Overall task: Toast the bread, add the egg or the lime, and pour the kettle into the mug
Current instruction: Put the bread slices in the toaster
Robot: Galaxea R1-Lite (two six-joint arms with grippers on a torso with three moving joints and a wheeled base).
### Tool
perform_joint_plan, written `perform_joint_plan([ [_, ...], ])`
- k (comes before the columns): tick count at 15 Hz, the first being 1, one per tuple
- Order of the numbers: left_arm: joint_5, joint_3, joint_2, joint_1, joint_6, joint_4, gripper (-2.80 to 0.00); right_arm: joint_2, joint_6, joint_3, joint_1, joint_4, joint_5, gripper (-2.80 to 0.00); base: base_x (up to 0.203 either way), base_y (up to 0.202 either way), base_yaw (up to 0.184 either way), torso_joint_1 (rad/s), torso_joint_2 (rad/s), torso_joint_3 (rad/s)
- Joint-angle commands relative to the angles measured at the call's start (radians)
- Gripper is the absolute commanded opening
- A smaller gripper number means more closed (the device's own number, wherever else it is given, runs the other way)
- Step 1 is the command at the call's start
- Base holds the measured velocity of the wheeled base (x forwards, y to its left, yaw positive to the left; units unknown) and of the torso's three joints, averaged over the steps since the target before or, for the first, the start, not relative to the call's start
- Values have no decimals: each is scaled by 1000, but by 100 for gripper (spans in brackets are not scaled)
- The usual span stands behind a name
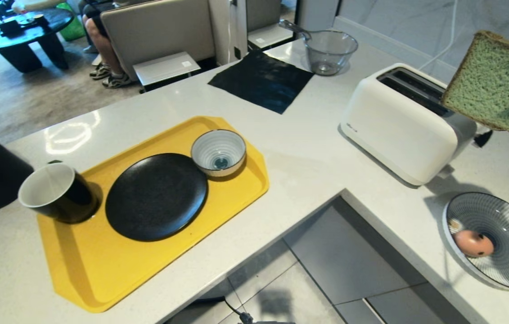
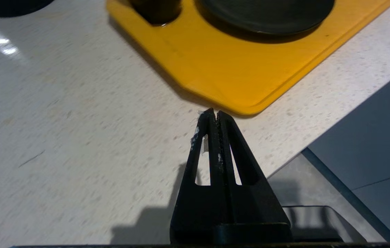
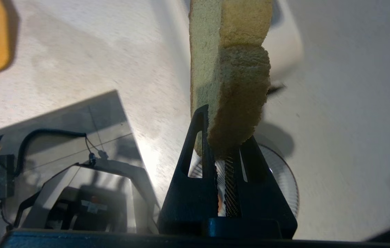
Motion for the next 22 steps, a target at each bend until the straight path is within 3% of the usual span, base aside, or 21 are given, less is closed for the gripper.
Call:
perform_joint_plan([
  [1,0,14,0,0,-1,0,-280,1,-3,-3,1,3,0,-280,-1,7,-175,2,5,2],
  [6,0,14,0,0,-1,0,-280,5,-26,-8,1,-8,11,-280,1,6,-135,1,3,1],
  [9,0,14,0,0,-1,0,-280,9,-47,-15,1,-82,104,-280,0,0,0,0,0,0],
  [14,0,14,0,0,-1,0,-280,109,-118,-166,2,-86,131,-280,0,0,0,0,0,0],
  [20,0,14,0,0,-1,0,-280,258,-423,-438,2,109,162,-280,0,0,0,0,0,0],
  [22,0,14,0,0,-1,0,-280,292,-534,-472,2,156,167,-280,0,0,0,0,0,0],
])
